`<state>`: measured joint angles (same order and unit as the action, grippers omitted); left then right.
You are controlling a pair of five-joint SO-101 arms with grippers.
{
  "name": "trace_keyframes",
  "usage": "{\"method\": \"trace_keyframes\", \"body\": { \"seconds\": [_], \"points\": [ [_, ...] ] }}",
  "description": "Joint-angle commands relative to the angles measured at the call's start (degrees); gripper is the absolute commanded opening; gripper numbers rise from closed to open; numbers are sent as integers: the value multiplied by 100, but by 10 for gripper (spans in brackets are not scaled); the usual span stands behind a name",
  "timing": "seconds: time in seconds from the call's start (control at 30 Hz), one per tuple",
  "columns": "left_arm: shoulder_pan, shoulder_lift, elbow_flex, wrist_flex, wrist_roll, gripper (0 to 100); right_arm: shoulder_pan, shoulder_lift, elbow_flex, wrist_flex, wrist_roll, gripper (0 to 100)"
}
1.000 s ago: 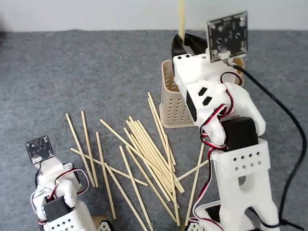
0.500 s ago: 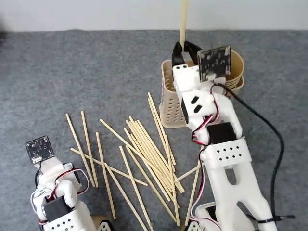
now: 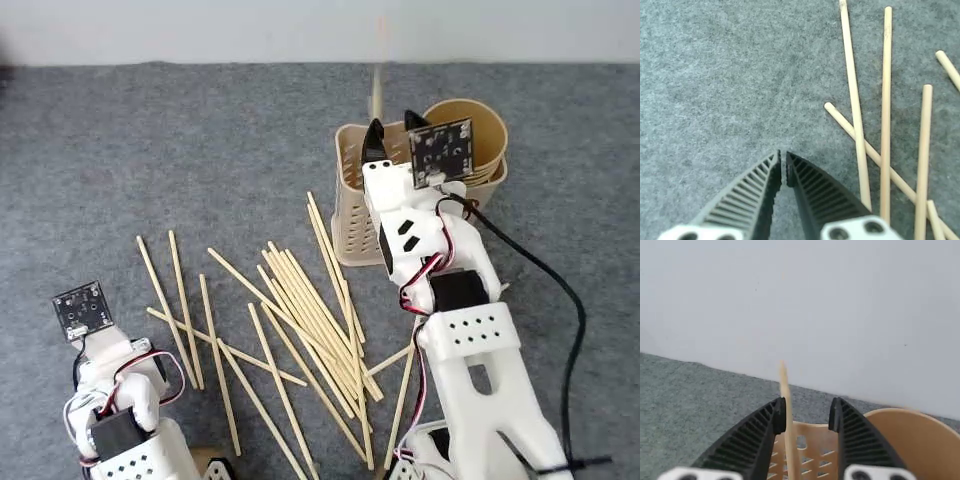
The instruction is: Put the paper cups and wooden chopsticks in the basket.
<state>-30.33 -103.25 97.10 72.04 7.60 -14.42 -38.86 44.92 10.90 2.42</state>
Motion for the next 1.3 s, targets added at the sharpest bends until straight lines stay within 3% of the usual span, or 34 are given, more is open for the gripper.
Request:
{"method": "trace_keyframes", "body": {
  "seconds": [0.0, 0.2, 0.47, 0.7, 0.97, 1.27],
  "points": [
    [18, -79, -66, -18, -9, 17, 48, -435, -879, 963, -316, 172],
    [18, -79, -66, -18, -9, 17, -242, -470, -1890, 2932, -615, 172],
    [18, -79, -66, -18, -9, 17, -1288, -462, -2004, 4576, -642, 172],
    [18, -79, -66, -18, -9, 17, -1543, -479, -1732, 4813, -615, 172],
    [18, -79, -66, -18, -9, 17, -1508, -470, -1626, 4154, -615, 171],
    [18, -79, -66, -18, -9, 17, -2246, -40, -1248, 5393, -651, 171]
  ]
}}
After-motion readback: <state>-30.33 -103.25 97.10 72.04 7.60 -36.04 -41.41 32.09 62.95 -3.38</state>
